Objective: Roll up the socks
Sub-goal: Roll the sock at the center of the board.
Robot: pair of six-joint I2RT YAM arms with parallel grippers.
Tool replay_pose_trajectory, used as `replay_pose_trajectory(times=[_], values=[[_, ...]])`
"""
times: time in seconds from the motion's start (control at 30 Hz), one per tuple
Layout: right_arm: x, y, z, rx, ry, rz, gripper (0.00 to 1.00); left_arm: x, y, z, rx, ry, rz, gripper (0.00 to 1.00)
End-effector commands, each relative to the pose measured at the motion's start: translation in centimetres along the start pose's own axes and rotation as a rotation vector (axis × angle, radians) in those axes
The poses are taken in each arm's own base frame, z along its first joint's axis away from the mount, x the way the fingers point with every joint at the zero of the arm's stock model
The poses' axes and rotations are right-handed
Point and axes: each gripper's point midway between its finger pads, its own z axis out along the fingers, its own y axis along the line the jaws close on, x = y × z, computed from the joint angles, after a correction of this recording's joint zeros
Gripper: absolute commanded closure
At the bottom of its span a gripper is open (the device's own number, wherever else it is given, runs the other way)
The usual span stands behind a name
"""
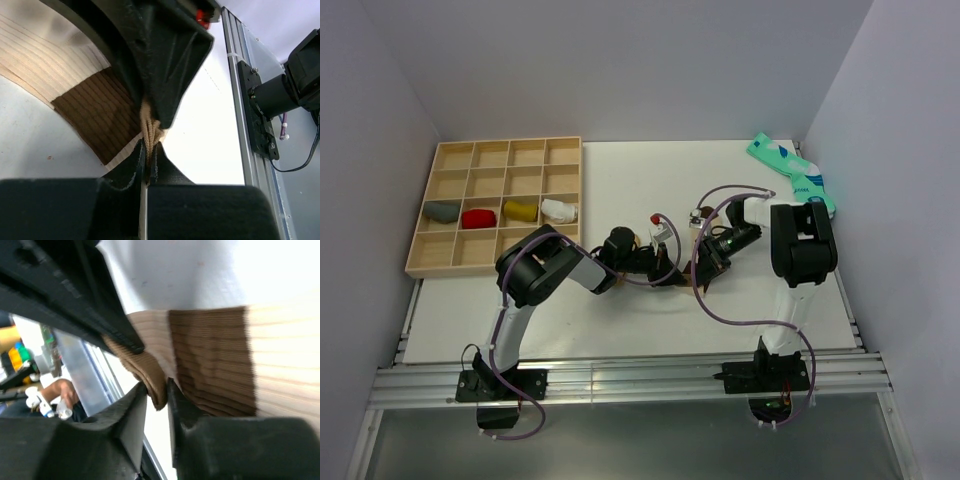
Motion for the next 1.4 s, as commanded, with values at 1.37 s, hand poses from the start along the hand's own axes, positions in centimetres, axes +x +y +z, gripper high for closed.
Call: replay_pose_trajectory(times=[1.37], values=[[-9.2,-9.3,-5.2,0.745,-0.124,0.04,0.71,0.9,-2.2,1.0,0.069,0.082,-0.068,1.0]])
